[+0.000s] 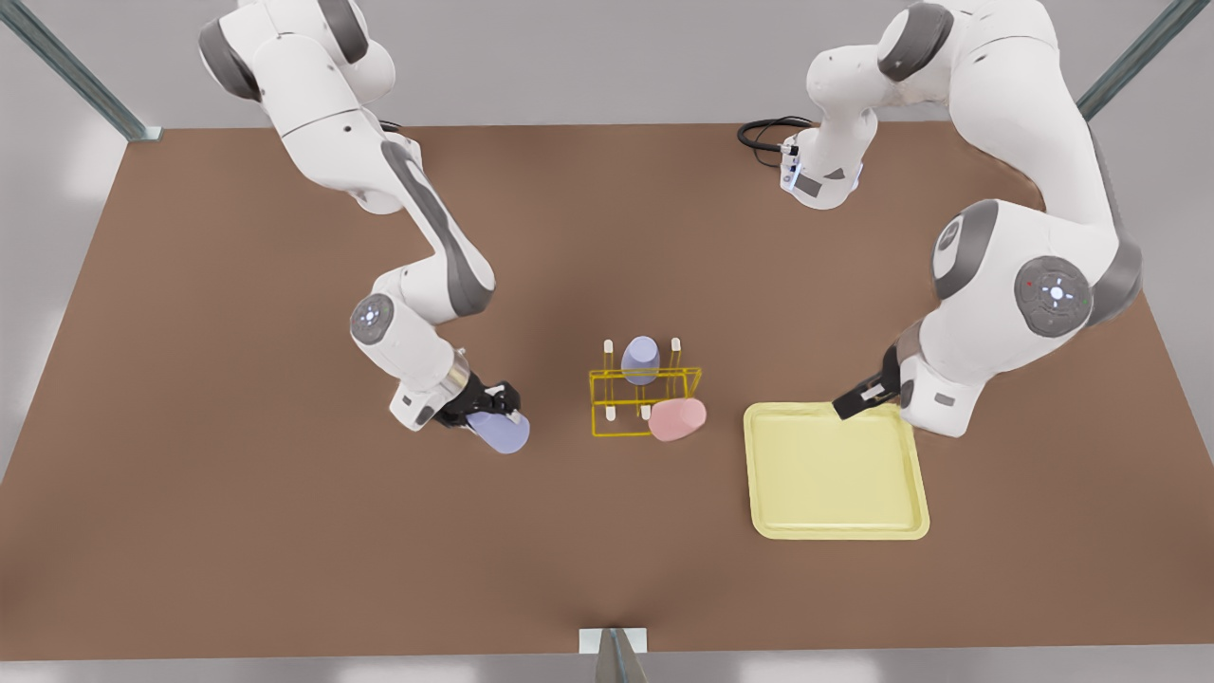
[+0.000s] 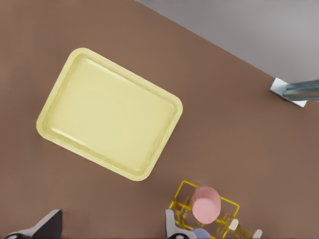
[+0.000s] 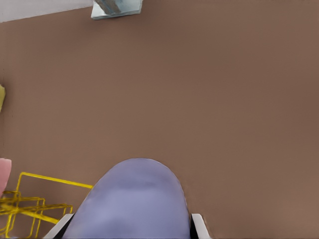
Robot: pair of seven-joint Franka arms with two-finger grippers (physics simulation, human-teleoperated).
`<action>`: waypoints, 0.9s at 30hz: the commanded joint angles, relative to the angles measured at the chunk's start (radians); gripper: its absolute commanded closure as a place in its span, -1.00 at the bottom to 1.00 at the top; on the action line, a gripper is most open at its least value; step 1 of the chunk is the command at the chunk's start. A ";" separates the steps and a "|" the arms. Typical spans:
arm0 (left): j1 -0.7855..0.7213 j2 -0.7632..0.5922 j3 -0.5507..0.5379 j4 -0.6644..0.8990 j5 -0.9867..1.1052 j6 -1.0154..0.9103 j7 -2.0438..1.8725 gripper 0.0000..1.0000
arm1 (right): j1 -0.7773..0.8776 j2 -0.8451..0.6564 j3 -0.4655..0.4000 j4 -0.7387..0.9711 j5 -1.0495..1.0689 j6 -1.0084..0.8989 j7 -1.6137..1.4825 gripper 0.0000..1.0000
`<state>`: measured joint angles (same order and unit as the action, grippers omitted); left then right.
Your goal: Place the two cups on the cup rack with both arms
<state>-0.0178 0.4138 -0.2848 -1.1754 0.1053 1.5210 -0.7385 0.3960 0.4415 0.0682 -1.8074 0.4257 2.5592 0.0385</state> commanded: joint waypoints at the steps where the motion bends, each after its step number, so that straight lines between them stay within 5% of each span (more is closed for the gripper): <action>1: -0.137 -0.154 0.196 -0.200 0.042 0.015 0.596 -1.00 | 0.001 0.014 0.015 0.045 0.082 -0.010 0.006 -0.58; 7: -0.094 -0.155 0.211 -0.210 -0.015 -0.136 0.602 -1.00 | 0.003 0.062 0.100 0.123 0.196 -0.004 0.006 -0.58; 27: -0.025 -0.153 0.211 -0.214 -0.033 -0.182 0.651 -1.00 | 0.087 0.181 0.114 0.203 0.202 0.026 0.006 -0.59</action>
<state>-0.0430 0.2619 -0.0735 -1.3901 0.0724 1.3509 -0.2412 0.4837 0.6234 0.1824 -1.6057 0.6318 2.5847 0.0248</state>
